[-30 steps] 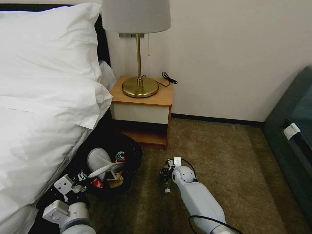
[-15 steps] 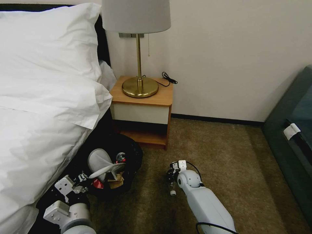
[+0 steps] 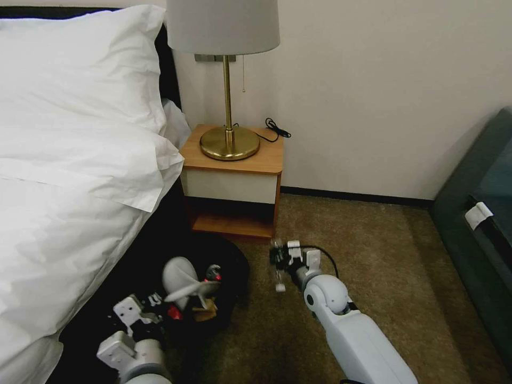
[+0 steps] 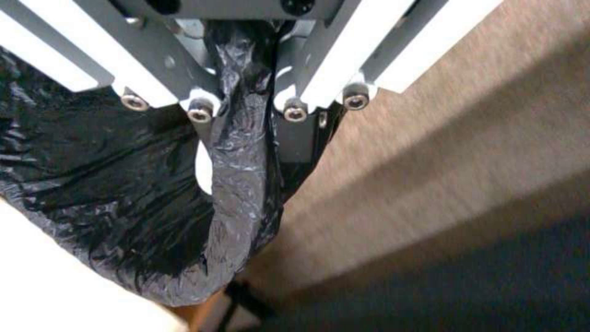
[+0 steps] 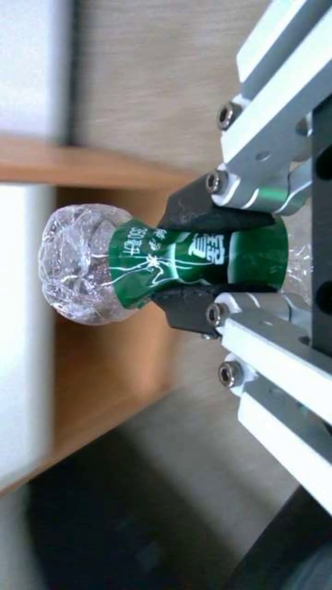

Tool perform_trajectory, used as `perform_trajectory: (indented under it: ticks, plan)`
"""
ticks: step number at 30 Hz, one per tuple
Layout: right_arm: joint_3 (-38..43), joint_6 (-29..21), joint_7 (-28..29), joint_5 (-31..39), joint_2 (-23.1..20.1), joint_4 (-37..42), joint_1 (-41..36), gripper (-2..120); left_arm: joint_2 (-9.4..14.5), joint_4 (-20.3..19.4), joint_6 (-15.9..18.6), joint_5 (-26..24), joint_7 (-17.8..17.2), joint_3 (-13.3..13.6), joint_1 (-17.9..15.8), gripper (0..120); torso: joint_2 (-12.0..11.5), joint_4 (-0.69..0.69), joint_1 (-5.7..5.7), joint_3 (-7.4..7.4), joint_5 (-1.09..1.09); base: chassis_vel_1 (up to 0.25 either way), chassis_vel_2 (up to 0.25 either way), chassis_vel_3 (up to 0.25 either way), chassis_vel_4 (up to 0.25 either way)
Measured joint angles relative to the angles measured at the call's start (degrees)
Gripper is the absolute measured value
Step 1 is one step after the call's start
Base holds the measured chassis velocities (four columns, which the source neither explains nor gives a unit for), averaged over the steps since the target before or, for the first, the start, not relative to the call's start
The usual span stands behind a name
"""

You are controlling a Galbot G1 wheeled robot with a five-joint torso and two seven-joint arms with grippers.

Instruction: Pick up the trash bin, then pick up the garbage on the floor and place it into the trash bin.

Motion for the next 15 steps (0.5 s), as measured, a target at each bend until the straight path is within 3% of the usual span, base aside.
perform_trajectory:
  ticks: [11,15]
  plan:
    - [0.2,10.0,-4.7,-4.1,-1.9,9.6,-1.6,14,-0.2,2.2,1.5,-0.2,-0.2,3.6,-0.2,4,0.0,0.00,0.00,0.00,-0.01,0.000,0.000,0.000,0.000]
    - [0.3,15.6,-8.4,-8.1,-2.5,12.2,-2.6,14,-0.3,3.9,2.1,0.1,0.1,6.8,-0.2,4,0.0,0.00,0.00,0.00,-0.01,0.000,0.000,0.000,0.000]
